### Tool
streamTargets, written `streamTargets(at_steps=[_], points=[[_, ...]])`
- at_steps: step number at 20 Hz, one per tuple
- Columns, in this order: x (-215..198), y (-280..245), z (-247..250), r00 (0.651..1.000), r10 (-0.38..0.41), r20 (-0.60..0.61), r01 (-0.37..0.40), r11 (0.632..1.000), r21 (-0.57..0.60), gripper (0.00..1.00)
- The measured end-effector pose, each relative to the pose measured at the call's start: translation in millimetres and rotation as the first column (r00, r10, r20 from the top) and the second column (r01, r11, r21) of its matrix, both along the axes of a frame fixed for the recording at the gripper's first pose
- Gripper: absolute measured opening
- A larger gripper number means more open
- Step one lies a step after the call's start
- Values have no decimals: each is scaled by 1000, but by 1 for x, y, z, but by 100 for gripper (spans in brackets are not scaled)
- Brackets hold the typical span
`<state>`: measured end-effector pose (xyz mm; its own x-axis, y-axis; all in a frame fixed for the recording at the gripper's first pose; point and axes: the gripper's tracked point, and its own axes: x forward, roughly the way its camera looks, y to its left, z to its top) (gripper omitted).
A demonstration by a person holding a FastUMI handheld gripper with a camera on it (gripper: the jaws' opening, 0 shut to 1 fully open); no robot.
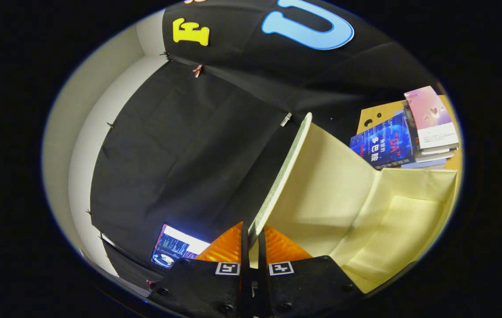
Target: Open the storage box then place both shoes into the box .Put the left shoe in first, then the right shoe, with the right side of both shoes facing outward in a uniform manner.
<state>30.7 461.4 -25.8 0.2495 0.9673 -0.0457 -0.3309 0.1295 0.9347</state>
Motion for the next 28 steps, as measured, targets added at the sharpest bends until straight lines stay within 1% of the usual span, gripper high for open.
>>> streamTargets(at_steps=[3,6,8,10,12,14,16,19,20,22,23,24,25,26,28], points=[[-1,59,-18,1000,16,-12,-17,996,-83,9],[-1,110,-50,999,16,-36,-22,981,-193,9],[0,133,-77,998,6,-60,-22,961,-276,9],[2,153,-104,995,-30,-94,-7,931,-365,9],[2,169,-130,993,-54,-102,0,884,-468,9],[3,178,-164,994,-66,-91,2,817,-577,9],[-1,184,-197,991,-80,-110,-14,748,-664,9],[-6,183,-239,989,-80,-124,-43,646,-762,9],[-7,182,-251,989,-79,-123,-48,618,-785,9],[-8,179,-267,990,-79,-116,-49,577,-815,9],[-9,178,-272,990,-77,-117,-53,571,-819,9],[-12,181,-274,990,-69,-123,-62,575,-816,10],[-13,183,-274,991,-61,-122,-64,579,-813,15],[-11,185,-271,992,-53,-113,-61,586,-808,18],[-13,190,-265,995,-34,-93,-54,601,-797,28]])
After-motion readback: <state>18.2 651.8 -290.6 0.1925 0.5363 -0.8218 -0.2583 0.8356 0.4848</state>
